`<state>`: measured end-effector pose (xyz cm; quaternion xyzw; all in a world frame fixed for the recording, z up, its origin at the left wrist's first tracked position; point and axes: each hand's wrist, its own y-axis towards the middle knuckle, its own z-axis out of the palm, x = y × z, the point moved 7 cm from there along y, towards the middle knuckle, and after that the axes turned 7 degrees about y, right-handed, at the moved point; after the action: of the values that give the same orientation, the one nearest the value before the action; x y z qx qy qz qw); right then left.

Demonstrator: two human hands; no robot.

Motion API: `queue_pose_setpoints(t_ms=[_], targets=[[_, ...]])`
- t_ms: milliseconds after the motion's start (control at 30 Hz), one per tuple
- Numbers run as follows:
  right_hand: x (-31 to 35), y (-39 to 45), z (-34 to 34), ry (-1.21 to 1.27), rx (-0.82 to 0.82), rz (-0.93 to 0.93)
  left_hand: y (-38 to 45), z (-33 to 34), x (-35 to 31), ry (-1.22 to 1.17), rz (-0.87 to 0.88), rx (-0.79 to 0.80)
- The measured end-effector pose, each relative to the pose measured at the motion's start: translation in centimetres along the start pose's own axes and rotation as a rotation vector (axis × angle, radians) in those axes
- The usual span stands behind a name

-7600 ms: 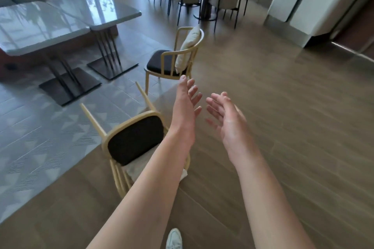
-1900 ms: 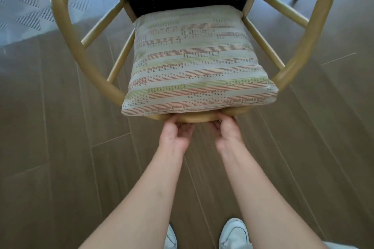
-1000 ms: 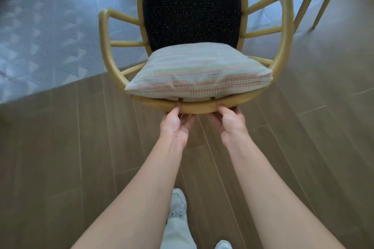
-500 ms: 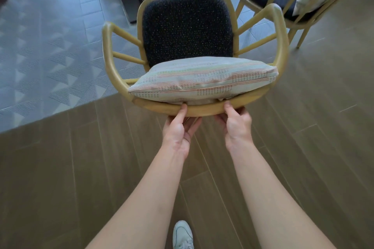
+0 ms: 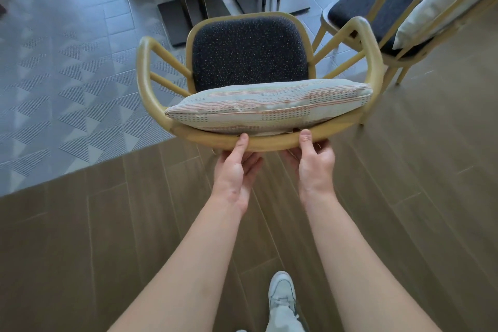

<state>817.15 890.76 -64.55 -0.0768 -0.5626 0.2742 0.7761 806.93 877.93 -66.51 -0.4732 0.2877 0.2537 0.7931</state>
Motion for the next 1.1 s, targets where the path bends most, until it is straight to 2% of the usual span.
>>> queue_pose_setpoints(t_ms=[233, 600, 1100], targets=[[3.0, 4.8, 4.7, -0.09, 0.031, -0.034, 3.6, 4.2, -4.6, -0.029, 0.055, -0.057], [4.5, 8.1, 8.9, -0.114, 0.026, -0.014, 6.4, 6.6, -8.6, -0.009, 0.045, -0.102], [6.7, 13.1, 14.8, -0.022, -0.041, 0.016, 12.5, 9.8, -13.4, 0.046, 0.022, -0.021]])
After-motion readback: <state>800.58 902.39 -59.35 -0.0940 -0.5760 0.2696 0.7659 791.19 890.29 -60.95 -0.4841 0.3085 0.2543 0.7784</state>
